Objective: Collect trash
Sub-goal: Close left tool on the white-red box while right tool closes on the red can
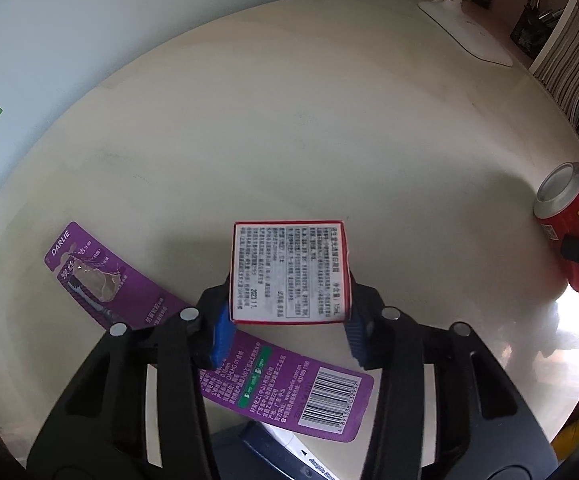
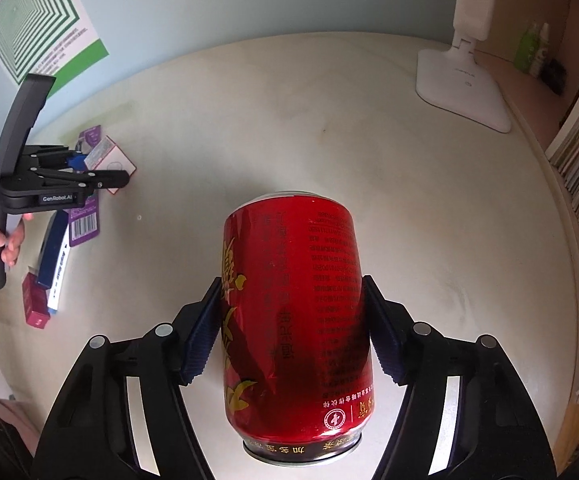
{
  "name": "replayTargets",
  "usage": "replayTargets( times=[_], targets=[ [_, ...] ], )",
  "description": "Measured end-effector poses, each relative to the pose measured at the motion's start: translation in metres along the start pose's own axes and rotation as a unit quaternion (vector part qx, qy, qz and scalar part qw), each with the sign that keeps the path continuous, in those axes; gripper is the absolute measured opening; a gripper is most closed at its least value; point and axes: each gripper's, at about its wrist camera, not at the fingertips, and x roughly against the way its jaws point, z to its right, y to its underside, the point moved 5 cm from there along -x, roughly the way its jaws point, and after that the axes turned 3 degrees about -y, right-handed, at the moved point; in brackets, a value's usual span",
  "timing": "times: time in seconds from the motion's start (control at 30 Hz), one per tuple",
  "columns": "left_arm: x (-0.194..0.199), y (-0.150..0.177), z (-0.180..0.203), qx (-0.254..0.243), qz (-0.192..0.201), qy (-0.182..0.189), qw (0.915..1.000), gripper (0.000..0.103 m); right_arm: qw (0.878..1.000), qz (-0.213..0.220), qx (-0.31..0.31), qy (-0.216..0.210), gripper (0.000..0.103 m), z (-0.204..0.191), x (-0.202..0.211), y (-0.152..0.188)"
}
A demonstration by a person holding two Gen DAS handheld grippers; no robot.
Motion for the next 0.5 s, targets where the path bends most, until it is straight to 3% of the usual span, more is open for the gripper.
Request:
replayTargets(
  times=[0.5],
  targets=[
    [0.048, 0.027, -0.009, -0.028, 0.043, 0.005, 0.9987, 0.042, 0.999, 0.036, -0.008, 0.011, 0.067, -0.02, 0.036, 0.002]
  ],
)
